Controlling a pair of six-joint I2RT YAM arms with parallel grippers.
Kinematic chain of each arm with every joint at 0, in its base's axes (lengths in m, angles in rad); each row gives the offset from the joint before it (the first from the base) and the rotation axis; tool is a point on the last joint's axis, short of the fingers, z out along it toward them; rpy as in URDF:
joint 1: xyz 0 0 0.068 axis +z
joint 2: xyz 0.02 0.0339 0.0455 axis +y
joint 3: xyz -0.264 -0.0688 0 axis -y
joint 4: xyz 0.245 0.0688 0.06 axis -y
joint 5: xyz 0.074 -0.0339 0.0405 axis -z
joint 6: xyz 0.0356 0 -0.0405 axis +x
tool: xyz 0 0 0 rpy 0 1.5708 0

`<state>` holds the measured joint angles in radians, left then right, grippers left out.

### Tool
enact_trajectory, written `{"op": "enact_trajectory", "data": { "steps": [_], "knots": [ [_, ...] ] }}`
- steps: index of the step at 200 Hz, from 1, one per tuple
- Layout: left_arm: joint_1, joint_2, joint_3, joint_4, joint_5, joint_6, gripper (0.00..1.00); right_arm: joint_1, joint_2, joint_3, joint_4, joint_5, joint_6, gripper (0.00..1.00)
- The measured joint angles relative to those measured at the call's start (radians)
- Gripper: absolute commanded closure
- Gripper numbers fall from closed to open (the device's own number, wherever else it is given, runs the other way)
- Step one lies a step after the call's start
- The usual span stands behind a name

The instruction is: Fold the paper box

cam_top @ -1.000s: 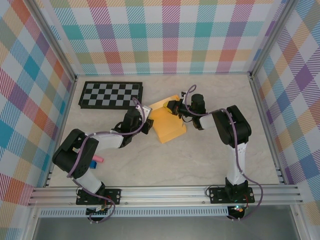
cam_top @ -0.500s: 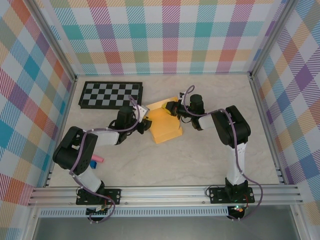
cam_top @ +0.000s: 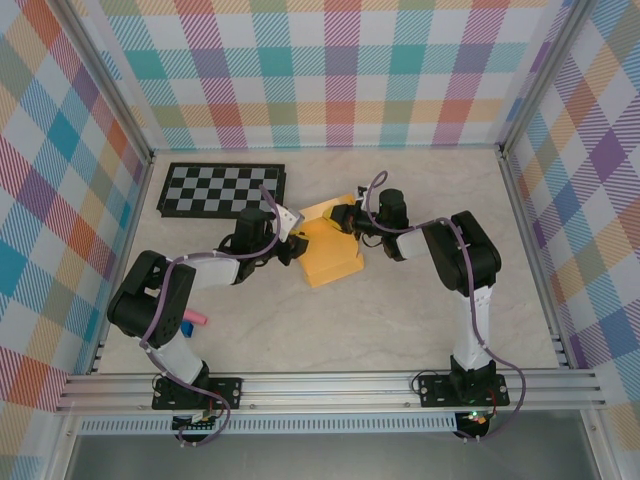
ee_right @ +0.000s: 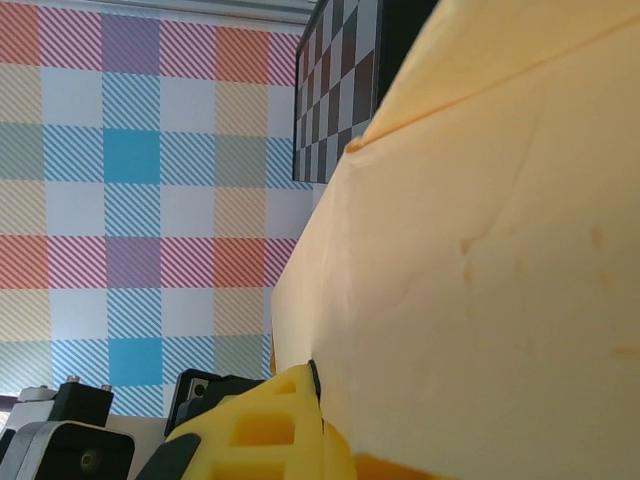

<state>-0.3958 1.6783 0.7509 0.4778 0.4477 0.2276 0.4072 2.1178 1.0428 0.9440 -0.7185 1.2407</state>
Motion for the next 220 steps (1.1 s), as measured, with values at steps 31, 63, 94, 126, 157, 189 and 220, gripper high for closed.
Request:
{"op": "enact_trajectory", "data": {
  "steps": [31, 63, 94, 126, 157, 189, 220],
  "knots": [
    [-0.006, 0.000, -0.001, 0.031, -0.038, -0.062, 0.71, 0.002, 0.000, 0.000, 0.000, 0.006, 0.000, 1.00],
    [-0.047, 0.018, -0.002, 0.089, -0.121, -0.114, 0.71, 0.010, -0.020, -0.008, -0.007, 0.043, 0.008, 1.00],
    [-0.094, 0.065, -0.009, 0.183, -0.182, -0.173, 0.72, 0.032, -0.032, -0.024, -0.007, 0.095, 0.032, 1.00],
    [-0.106, 0.074, -0.037, 0.237, -0.213, -0.206, 0.67, 0.045, -0.034, -0.029, -0.008, 0.132, 0.040, 1.00],
    [-0.106, 0.055, -0.069, 0.261, -0.217, -0.222, 0.61, 0.046, -0.039, -0.029, -0.016, 0.144, 0.042, 1.00],
    [-0.084, -0.103, -0.142, 0.217, -0.185, -0.220, 0.52, 0.045, -0.047, -0.029, -0.034, 0.148, 0.041, 1.00],
    [-0.023, -0.350, -0.209, 0.171, -0.181, -0.176, 0.36, 0.045, -0.047, -0.028, -0.041, 0.146, 0.037, 1.00]
  ]
}}
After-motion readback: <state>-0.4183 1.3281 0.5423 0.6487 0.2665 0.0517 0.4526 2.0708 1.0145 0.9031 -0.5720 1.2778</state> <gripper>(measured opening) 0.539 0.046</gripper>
